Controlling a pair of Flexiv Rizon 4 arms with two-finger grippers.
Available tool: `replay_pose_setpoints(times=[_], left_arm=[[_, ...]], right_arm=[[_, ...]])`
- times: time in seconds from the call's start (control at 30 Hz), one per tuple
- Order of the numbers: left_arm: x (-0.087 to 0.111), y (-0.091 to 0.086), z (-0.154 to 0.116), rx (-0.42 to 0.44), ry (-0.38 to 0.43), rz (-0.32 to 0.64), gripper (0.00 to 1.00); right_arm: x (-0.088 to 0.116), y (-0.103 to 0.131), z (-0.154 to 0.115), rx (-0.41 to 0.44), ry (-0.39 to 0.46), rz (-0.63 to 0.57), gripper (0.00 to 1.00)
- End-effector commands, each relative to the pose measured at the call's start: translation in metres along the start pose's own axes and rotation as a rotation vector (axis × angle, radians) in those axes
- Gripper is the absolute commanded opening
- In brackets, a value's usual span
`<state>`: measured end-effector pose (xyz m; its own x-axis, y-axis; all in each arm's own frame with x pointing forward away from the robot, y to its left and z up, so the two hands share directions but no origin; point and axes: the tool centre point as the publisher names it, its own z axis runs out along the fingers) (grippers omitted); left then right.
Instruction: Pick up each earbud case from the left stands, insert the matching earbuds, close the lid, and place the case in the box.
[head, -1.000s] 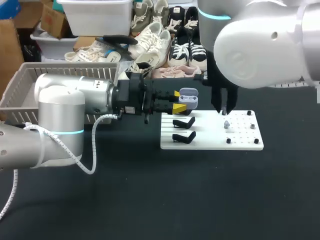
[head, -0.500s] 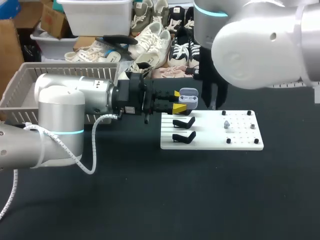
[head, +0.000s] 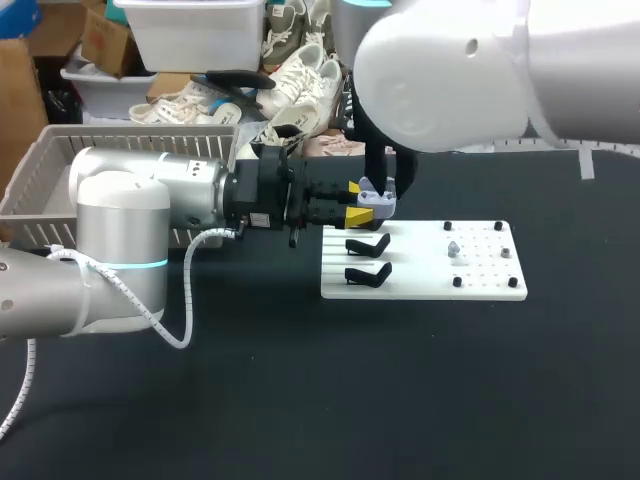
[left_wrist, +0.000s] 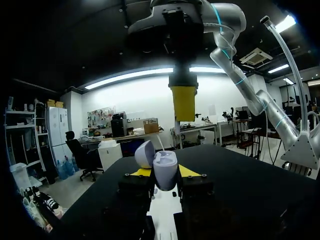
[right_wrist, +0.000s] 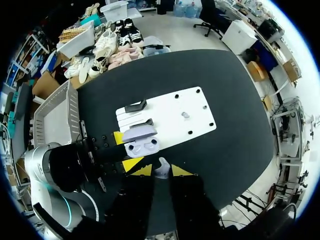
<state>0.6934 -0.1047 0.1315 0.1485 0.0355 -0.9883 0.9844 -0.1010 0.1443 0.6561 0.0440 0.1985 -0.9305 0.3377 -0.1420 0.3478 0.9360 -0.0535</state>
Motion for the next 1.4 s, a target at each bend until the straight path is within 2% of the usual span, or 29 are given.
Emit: replay_pose_setpoints(times=[0.03,0.33,1.4], left_arm=[[0.0,0.0,0.0,-0.002,-0.001,0.001,0.0],[0.0,0.0,0.0,-0.002,-0.001,0.001,0.0],[0.0,0.0,0.0,-0.002,-0.001,0.001,0.0]], right_arm=[[-0.009,0.012,-0.001,0.08,0.024,0.003,0.0],[-0.015,0.014,0.005,0.114,0.049,0.011,0.0],[-0.018,0.012,0.022,0.104,0.071,0.022,0.0]])
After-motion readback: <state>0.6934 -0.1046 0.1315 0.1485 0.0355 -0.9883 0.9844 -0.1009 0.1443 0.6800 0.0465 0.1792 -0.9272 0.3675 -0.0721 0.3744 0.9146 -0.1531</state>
